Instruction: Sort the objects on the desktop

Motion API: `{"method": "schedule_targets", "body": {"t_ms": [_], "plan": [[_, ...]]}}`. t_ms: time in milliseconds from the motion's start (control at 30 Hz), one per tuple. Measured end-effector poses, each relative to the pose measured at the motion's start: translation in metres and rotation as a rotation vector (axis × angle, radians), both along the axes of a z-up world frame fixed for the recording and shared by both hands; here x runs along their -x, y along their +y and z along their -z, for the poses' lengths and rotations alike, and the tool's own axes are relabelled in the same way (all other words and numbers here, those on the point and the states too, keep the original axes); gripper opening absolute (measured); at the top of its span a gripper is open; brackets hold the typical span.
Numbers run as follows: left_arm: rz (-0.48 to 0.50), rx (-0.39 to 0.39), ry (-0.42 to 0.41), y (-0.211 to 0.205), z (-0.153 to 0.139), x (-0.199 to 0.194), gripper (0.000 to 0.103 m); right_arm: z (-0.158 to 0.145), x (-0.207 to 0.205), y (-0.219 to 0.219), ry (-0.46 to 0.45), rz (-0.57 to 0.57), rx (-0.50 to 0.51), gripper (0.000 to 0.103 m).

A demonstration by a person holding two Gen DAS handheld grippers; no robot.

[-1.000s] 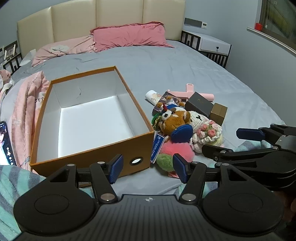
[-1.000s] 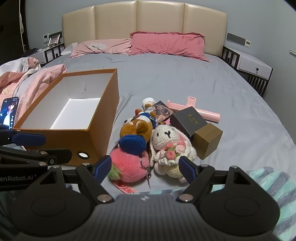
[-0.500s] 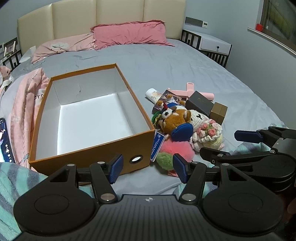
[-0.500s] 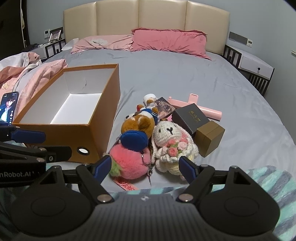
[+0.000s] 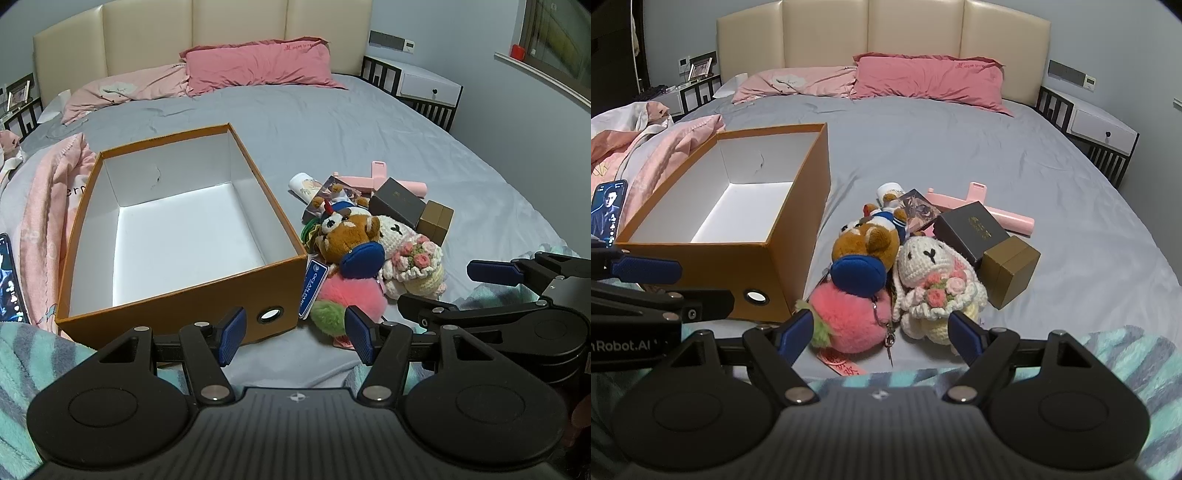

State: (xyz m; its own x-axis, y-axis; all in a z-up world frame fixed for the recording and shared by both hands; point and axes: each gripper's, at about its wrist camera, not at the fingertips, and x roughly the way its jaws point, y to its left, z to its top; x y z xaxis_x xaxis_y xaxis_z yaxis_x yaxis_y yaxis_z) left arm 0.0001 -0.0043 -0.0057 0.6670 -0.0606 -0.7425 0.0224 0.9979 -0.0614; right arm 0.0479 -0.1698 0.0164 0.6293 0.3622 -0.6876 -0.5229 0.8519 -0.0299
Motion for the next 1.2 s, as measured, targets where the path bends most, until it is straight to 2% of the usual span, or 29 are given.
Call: {"method": "schedule_targets", "body": {"t_ms": [900,967,1133,1200], "plan": [[0.021,0.018,0.018,0.001,0.001,-0.002,0.070,0.003,-0.002,-0.003,0.028,-0.003,-0.007,0.079],[0.036,0.024,0.021,0.000,0.002,-0.004,0.066,0.003,-0.005,-0.007,0.036,-0.005,-0.015,0.079],[0.085,0.028,0.023,-0.013,-0.001,-0.014,0.054,0.001,-0.016,-0.015,0.028,0.012,-0.007,0.068],[0.102,0.047,0.028,-0.016,-0.003,-0.021,0.053,0.000,-0.022,-0.018,0.030,0.014,0.001,0.063]]}}
